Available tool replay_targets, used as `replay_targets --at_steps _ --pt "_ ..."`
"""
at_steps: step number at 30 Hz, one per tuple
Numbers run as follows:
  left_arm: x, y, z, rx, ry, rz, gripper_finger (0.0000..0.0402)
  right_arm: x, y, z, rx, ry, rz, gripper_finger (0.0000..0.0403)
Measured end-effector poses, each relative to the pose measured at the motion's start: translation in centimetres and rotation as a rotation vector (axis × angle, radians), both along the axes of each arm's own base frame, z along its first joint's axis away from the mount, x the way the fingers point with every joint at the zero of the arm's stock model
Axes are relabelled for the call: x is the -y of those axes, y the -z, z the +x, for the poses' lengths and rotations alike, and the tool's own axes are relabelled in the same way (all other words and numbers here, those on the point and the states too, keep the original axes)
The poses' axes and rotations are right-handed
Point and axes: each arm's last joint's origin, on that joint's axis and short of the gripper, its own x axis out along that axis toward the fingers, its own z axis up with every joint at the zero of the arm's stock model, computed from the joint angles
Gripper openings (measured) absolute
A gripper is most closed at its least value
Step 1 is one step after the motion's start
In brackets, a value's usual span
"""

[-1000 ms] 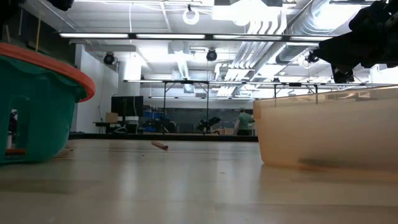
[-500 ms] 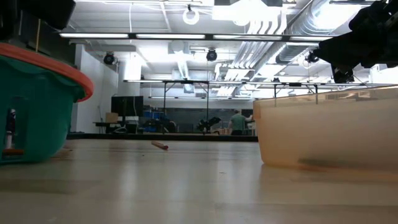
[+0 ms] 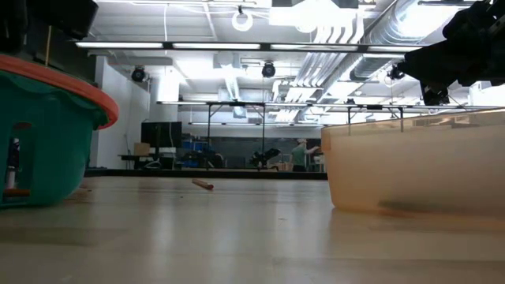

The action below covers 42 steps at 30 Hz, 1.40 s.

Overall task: Sort pens & pencils
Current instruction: Put the right yellow pencil into the blue bin, then put the yellow pencil into the blue bin

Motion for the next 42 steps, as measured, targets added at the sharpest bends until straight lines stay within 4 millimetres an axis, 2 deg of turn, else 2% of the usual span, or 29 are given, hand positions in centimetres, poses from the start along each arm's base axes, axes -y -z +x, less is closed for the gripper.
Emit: replay_targets --at_steps 6,9,12,15,19,25,29,33,37,42 --pt "-0.1 -0.1 -0.2 -0.035 0.031 0.003 0.0086 0.0 0.0 0.0 0.000 0.000 0.000 0.0096" --pt "-0.4 -0.7 0.0 -0.080 0.062 -0.022 0.0123 0.0 0.0 0.0 0.000 0.000 0.000 0.0096" --pt "-1.0 -1.9 0.6 -0.104 0.093 -0.028 0.0144 0.0 0.0 0.0 0.000 0.000 0.000 0.0096" --pt "-1.9 -3.3 1.2 -0.135 0.163 -0.003 0.0148 0.0 0.0 0.0 0.001 0.000 0.000 0.0096" --pt "-3.2 -4.9 2.0 -0.187 0.345 0.056 0.0141 0.0 0.0 0.0 0.000 0.000 0.000 0.0096" --pt "-5.3 -5.7 3.4 -0.205 0.547 0.223 0.0124 0.0 0.0 0.0 0.001 0.000 0.000 0.0096" --pt "-7.8 -5.6 4.3 -0.210 0.501 0.307 0.0127 0.0 0.0 0.0 0.000 0.000 0.000 0.0096" --pt "-11.2 -4.9 5.3 -0.192 0.389 0.303 0.0133 0.0 0.0 0.0 0.000 0.000 0.000 0.0096" --pt "-14.6 -3.2 6.3 -0.168 0.368 0.232 0.0124 0.0 0.0 0.0 0.001 0.000 0.000 0.0096" --pt "-19.6 -0.7 6.8 -0.090 0.326 0.048 0.0098 0.0 0.0 0.0 0.001 0.000 0.000 0.0096"
